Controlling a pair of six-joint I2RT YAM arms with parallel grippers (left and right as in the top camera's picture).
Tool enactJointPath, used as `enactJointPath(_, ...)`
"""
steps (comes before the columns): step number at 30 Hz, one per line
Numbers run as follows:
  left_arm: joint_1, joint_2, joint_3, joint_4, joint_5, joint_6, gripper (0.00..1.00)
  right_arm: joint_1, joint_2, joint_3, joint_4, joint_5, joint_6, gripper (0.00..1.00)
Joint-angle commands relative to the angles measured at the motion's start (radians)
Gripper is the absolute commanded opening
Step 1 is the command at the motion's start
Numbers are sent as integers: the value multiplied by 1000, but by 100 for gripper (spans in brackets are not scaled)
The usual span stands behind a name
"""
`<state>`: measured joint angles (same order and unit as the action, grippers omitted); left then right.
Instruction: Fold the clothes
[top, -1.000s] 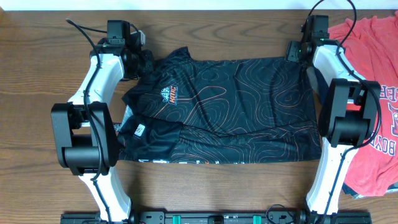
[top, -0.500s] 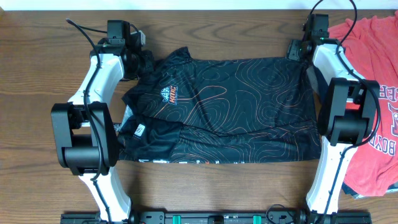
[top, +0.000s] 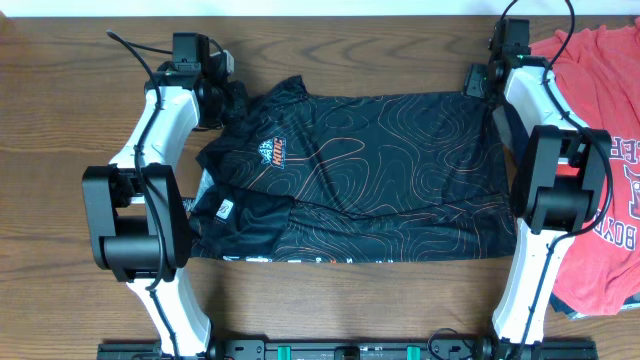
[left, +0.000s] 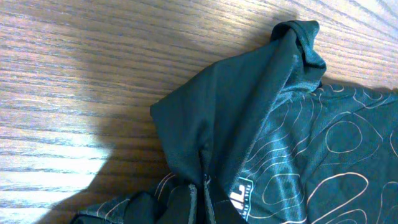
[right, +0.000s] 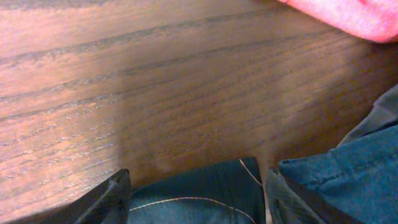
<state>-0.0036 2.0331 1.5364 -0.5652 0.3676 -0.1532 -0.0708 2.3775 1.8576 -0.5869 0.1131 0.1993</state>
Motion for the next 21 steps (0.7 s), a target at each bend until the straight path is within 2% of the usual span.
enactJointPath(1,3,5,3,-3,6,0,6,-18,47,-8,-5,-5,3,58)
enactJointPath(3,3,5,3,-3,6,0,6,-18,59,-8,-6,-14,7,46)
enactJointPath(6,3,5,3,-3,6,0,6,-18,62,-8,-7,-13,14,3)
enactJointPath(7,3,5,3,-3,6,0,6,-18,61,-8,-6,-13,14,1)
enactJointPath(15,53,-6,3,-20,24,-2,6,-18,-32,-5,-55,-13,13,1)
enactJointPath(21,119,-90,3,-87,179,-1,6,-18,-171,-5,-230,-13,13,1)
